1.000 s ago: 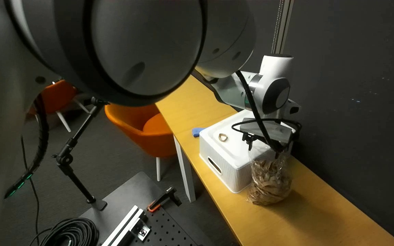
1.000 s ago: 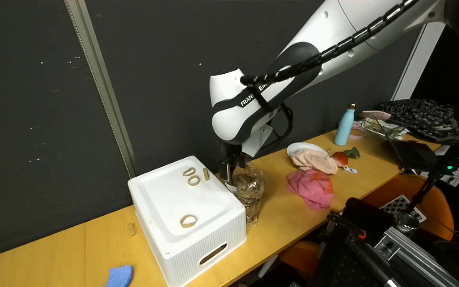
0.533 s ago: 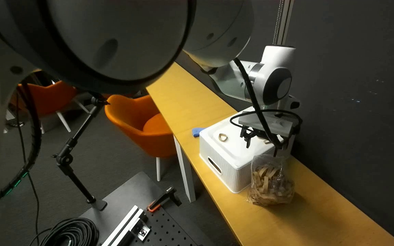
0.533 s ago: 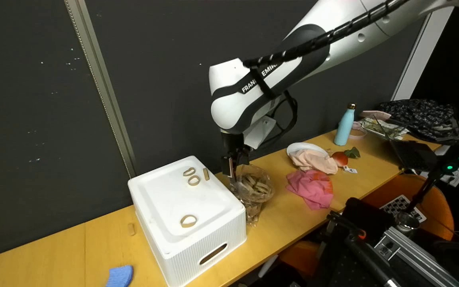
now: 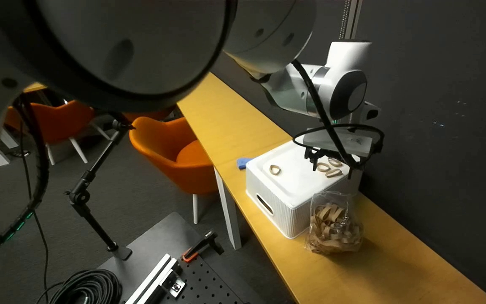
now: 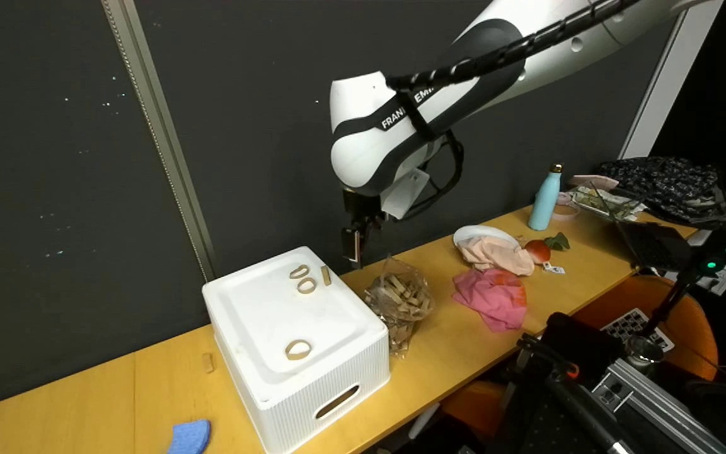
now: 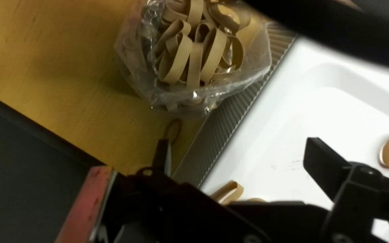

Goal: Put the rubber bands inside the plastic

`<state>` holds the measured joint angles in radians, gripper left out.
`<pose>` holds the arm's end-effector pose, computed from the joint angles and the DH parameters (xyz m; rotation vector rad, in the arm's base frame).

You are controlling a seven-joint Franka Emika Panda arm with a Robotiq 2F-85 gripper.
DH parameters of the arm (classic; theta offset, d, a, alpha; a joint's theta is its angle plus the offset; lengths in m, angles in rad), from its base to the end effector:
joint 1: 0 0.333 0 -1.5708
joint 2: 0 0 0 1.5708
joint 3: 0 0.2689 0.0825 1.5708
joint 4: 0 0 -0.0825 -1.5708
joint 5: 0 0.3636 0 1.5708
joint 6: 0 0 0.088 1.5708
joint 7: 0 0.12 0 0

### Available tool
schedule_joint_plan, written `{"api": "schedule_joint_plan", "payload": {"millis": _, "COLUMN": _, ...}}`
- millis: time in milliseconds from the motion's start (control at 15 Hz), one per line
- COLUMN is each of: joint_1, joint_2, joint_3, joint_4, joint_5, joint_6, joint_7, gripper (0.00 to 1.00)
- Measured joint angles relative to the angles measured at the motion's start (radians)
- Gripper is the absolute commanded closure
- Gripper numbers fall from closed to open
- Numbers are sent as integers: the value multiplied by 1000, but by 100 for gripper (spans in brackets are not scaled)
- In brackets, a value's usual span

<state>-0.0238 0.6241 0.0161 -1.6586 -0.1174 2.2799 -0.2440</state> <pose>0.6410 -0.0097 0.2079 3.0262 0.4727 -0.0191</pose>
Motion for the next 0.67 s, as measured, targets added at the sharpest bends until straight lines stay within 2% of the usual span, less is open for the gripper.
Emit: {"api": "schedule_joint_plan", "payload": {"millis": 667, "joint_1": 13, "joint_2": 227, "joint_3": 43, "joint_4": 254, "joint_5": -18, "joint_6": 37, "joint_7": -167, "gripper": 0}}
